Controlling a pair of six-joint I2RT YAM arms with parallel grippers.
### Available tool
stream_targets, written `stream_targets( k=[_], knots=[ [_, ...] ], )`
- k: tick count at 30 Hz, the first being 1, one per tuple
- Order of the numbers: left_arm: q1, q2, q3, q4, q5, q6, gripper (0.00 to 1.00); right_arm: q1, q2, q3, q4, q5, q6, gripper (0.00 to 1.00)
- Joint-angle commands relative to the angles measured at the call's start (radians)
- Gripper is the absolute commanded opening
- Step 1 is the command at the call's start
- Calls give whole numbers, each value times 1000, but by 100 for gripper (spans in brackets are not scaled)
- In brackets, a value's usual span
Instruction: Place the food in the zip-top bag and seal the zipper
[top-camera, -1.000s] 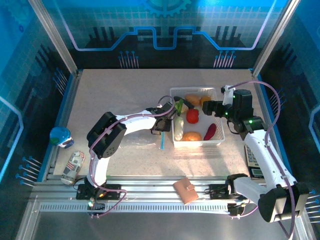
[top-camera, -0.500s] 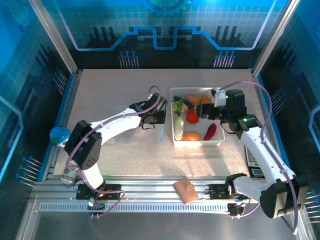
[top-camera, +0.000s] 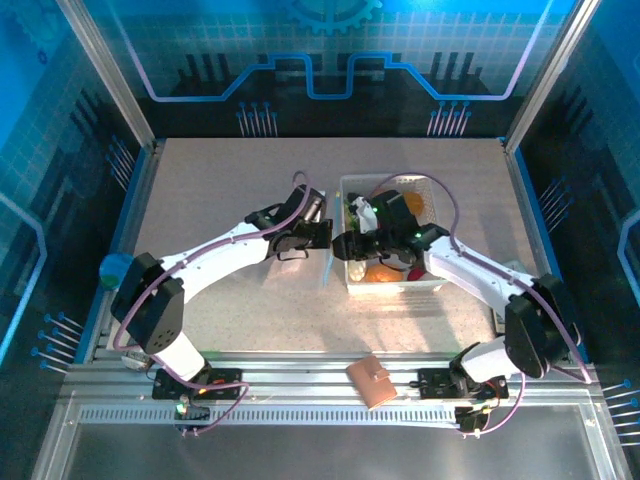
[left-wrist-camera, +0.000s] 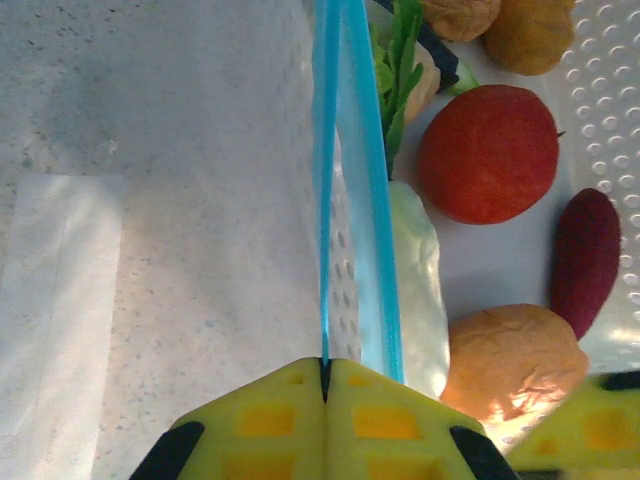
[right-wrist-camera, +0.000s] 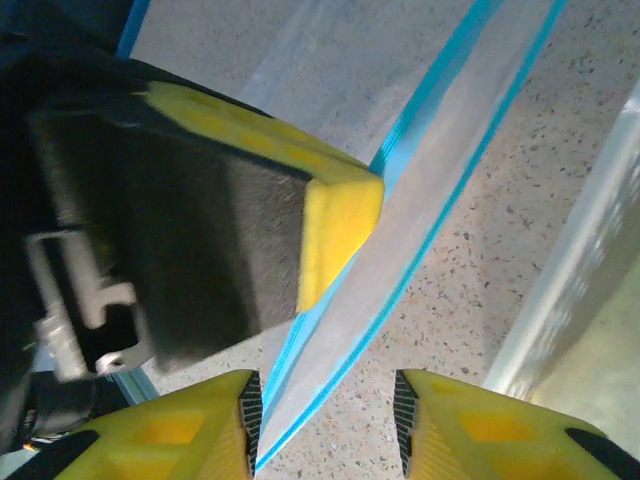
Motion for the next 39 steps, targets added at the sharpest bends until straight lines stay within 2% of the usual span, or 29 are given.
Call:
stream_targets(
  k=[1, 12, 17, 21, 26, 32, 39],
  knots=[
    [16, -57, -23, 45, 61, -25, 0, 21, 25, 44, 36, 25, 29, 42],
    [42, -112, -83, 99, 161, -55, 0, 25, 78, 59, 66, 54, 42, 39],
    [54, -134, -100, 115, 209, -66, 0, 27, 103, 79, 58, 65, 36, 34],
    [66, -168, -99, 94, 222, -60, 0, 27, 114, 103, 17, 95, 14, 24],
    [73, -246, -32, -106, 68, 39, 0, 27, 91, 146, -89, 196, -55, 13],
    [77, -340, 44, -299, -134, 130, 0, 27, 59, 216, -249, 363, -154, 11],
    [79, -405, 112, -433, -274, 173, 0, 26, 27, 272, -383, 512, -231, 10]
  ],
)
